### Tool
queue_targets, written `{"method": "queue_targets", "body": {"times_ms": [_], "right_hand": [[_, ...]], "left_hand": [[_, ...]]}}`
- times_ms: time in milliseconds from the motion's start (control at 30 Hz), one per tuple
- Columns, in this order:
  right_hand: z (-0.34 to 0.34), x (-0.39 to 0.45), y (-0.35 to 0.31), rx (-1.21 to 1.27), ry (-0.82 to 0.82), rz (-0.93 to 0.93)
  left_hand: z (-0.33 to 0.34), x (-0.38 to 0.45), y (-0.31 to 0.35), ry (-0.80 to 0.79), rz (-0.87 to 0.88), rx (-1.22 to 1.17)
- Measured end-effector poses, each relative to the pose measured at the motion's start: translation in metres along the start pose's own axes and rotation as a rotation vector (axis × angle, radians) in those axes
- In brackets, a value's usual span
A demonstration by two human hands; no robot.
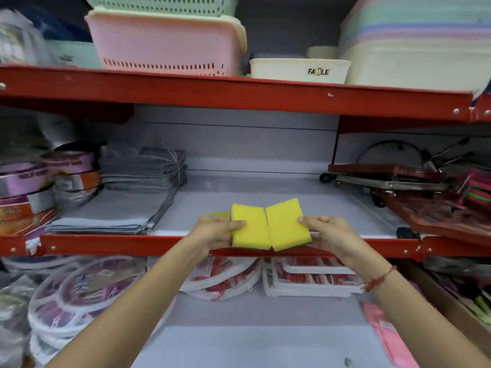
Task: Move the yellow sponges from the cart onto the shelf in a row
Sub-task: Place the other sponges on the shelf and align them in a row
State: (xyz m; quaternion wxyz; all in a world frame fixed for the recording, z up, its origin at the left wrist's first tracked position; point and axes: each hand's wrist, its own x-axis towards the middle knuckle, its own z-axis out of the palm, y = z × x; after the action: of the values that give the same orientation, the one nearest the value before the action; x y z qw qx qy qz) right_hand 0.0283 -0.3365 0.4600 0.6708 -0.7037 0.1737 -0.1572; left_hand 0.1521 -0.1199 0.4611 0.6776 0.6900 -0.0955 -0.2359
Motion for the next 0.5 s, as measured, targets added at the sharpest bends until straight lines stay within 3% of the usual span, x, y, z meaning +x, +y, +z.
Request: {"method": "queue_targets", "body": {"times_ms": [233,500], "right_hand": [[-0.045,0.050,-0.003,-0.063,0.242,-0.019],[-0.080,0.077,0.010,-0.239,0.368,0.047]], "left_hand": [[0.064,0.045,0.023,0.054,0.069,0.185],[0.109,0.066,0.022,0.128,0.189,0.682]]}}
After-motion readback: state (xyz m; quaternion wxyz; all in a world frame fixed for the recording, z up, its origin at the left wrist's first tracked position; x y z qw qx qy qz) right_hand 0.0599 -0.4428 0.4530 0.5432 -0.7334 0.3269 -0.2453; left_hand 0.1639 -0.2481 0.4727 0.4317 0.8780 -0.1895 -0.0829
